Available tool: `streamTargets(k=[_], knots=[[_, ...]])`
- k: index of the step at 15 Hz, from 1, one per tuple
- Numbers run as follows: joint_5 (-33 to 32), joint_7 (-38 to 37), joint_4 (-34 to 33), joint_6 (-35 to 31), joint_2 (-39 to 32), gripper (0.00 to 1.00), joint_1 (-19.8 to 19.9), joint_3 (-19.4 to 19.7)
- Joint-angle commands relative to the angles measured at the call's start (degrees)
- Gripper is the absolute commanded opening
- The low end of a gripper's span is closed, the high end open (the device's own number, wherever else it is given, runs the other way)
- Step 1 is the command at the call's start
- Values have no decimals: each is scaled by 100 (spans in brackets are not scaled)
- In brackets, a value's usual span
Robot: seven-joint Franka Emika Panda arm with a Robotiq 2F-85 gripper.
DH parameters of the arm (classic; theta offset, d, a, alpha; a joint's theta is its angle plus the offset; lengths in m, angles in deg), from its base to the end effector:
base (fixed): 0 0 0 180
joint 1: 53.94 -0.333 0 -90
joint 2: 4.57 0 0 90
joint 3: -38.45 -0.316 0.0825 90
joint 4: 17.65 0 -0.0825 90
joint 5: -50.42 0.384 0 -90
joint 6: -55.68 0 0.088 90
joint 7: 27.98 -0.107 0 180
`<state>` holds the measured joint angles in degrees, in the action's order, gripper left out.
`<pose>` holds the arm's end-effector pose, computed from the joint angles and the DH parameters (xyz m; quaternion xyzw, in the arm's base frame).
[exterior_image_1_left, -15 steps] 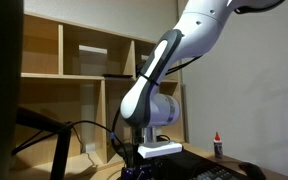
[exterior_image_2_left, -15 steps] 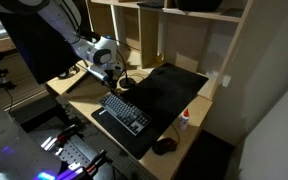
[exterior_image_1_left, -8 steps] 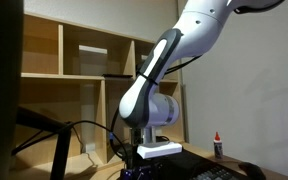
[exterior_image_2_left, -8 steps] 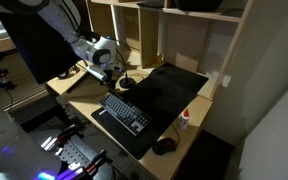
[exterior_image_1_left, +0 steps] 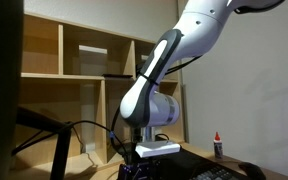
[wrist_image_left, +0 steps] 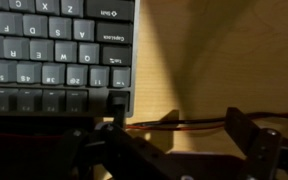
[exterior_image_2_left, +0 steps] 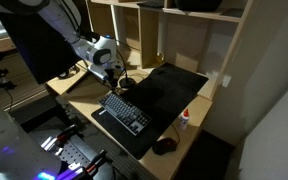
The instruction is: Press the escape key on the keyboard
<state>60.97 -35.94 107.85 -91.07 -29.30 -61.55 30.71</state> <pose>0.5317 0.1449 0.1829 -0.9964 0.0194 0.0450 0.0687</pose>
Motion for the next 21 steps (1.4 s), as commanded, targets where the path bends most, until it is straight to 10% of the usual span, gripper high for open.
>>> streamTargets(k=[1, 21], knots=[[1, 0, -9, 13, 1, 100, -5, 6], [50, -816, 20, -259, 1, 100, -181, 224]])
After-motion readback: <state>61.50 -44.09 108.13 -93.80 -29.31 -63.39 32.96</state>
